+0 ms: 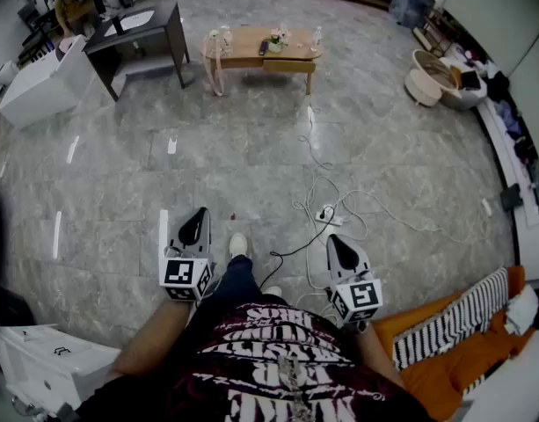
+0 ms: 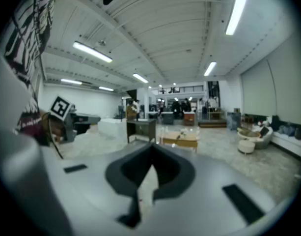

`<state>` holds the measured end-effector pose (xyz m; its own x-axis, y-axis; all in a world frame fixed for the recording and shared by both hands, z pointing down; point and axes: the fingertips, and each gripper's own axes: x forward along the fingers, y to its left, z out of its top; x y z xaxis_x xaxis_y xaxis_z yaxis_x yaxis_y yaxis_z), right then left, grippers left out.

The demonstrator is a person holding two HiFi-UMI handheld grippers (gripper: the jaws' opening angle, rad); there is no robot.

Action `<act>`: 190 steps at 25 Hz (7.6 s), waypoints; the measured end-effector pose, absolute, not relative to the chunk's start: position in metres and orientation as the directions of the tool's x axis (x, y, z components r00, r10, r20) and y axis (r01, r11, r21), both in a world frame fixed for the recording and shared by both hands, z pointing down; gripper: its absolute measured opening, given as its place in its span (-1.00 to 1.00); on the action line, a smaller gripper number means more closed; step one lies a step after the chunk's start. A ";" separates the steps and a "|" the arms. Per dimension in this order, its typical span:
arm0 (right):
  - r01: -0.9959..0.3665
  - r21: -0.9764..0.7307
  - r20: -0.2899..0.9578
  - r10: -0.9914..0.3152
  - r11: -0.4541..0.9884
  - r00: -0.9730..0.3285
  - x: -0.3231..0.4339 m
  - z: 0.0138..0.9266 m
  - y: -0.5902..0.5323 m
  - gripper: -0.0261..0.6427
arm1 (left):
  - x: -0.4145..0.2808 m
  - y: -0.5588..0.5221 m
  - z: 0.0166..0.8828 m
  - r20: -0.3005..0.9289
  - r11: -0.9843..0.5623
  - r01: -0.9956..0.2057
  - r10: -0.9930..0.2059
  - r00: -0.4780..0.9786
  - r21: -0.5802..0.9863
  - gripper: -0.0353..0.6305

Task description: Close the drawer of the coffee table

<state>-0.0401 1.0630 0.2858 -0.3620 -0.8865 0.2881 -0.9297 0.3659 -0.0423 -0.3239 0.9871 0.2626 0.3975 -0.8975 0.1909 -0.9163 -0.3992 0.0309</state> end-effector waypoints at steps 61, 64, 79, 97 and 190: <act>-0.937 -0.030 0.310 -0.888 0.348 -0.340 -0.068 0.264 0.763 -0.82 | -0.320 0.690 0.297 0.234 -0.482 -0.871 -0.840 0.489 0.093 -0.82; -0.936 -0.067 0.344 -0.872 0.346 -0.347 -0.060 0.273 0.754 -0.82 | -0.314 0.683 0.301 0.254 -0.478 -0.874 -0.838 0.483 0.086 -0.82; -0.946 -0.080 0.273 -0.905 0.315 -0.325 0.003 0.269 0.688 -0.82 | -0.254 0.607 0.280 0.239 -0.498 -0.867 -0.840 0.487 0.016 -0.82; -0.900 -0.173 0.239 -0.870 0.399 -0.431 0.021 0.289 0.620 -0.82 | -0.288 0.592 0.270 0.257 -0.325 -0.945 -0.917 0.306 -0.033 -0.82; -0.883 -0.173 0.207 -0.861 0.436 -0.466 0.092 0.275 0.237 -0.82 | -0.136 0.188 0.266 0.213 -0.500 -0.866 -0.844 0.493 0.019 -0.82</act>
